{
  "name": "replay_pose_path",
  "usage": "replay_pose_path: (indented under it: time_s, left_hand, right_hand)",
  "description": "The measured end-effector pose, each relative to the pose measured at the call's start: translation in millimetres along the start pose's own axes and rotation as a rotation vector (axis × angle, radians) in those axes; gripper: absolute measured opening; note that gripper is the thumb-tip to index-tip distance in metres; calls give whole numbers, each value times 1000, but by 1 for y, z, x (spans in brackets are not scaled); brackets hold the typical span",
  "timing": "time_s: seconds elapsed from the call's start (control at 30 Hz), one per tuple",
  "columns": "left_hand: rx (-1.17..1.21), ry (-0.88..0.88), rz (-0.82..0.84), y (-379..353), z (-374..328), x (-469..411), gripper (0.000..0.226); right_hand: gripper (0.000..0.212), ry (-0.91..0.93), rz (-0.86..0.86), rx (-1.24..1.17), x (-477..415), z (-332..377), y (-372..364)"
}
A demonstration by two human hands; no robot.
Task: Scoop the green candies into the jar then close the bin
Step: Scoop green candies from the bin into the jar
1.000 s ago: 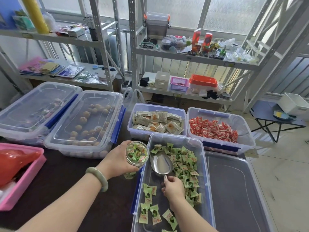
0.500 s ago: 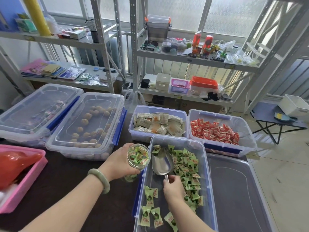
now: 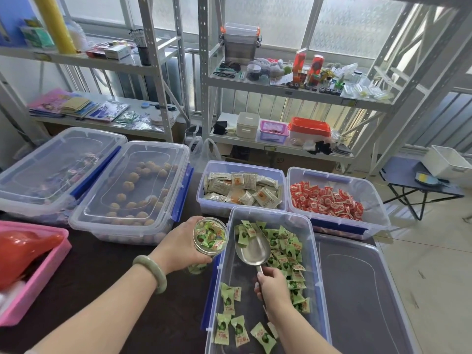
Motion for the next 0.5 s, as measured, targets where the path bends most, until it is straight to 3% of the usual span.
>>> replay_pose_path:
  time_s: [0.27, 0.5]
  left_hand:
    - [22, -59, 7, 1, -7, 1, 84]
    - [52, -33, -5, 3, -13, 10, 85]
  right_hand:
    - [12, 256, -1, 185, 44, 54, 59]
    - [8, 488, 55, 681, 99, 133, 92]
Point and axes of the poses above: each hand's wrist, its own x-axis away from the middle knuckle, its own y-axis out of the back of the hand, z = x × y, the point moved 3 cm from there along -x, towards the middle knuckle, and after that the axes turned 10 degrees about x, right-handed, at the moved point
